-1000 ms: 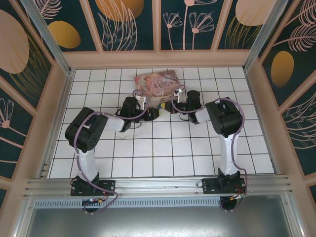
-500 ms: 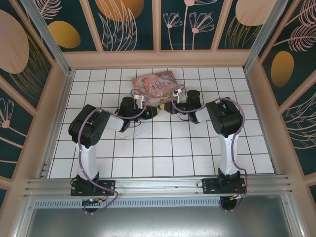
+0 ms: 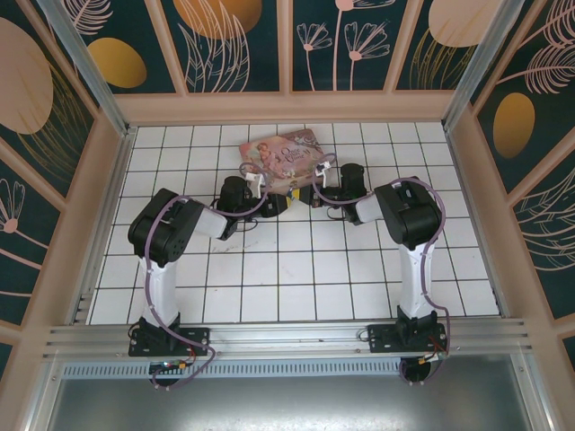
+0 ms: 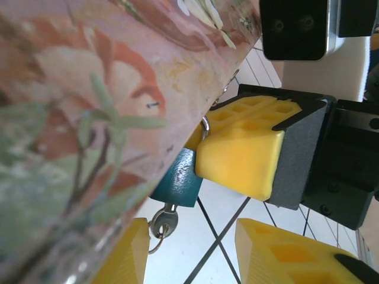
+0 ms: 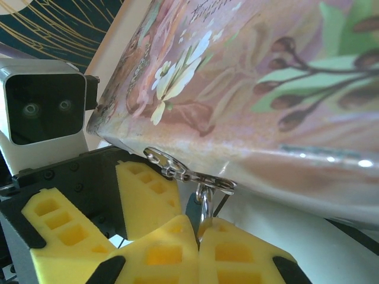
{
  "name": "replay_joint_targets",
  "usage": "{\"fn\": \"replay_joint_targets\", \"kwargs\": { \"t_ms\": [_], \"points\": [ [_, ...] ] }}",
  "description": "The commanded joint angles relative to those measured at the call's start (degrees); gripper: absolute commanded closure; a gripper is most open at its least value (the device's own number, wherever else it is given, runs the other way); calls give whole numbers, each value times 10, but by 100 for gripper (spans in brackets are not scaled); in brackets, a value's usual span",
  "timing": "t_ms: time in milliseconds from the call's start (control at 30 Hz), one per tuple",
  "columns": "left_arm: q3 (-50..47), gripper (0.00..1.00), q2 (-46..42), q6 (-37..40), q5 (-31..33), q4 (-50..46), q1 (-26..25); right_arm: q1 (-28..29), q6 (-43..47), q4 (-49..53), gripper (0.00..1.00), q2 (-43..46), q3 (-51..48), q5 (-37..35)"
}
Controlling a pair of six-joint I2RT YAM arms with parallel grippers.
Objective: Unlock a padlock with a key
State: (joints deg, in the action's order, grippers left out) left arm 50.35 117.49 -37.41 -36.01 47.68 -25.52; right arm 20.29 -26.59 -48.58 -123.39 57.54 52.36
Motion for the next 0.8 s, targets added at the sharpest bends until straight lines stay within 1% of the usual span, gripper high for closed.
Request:
{"fn": "replay_joint_targets", "kwargs": {
  "t_ms": [0, 267, 567, 700, 767],
  "points": [
    [11, 57, 14, 15, 30, -48, 3, 2, -51, -5, 100, -6, -1, 62],
    [19, 59, 34, -8, 10, -21, 4, 3, -62, -19, 100, -11, -2, 66],
    [12, 68, 44, -57, -9, 41, 3, 4, -74, -34, 100, -17, -1, 66],
    [10, 68, 43, -60, -17, 48, 3, 5, -79, -38, 100, -19, -1, 66],
    [5, 66, 43, -62, -18, 49, 3, 5, -82, -42, 100, -20, -1, 64]
  ]
}}
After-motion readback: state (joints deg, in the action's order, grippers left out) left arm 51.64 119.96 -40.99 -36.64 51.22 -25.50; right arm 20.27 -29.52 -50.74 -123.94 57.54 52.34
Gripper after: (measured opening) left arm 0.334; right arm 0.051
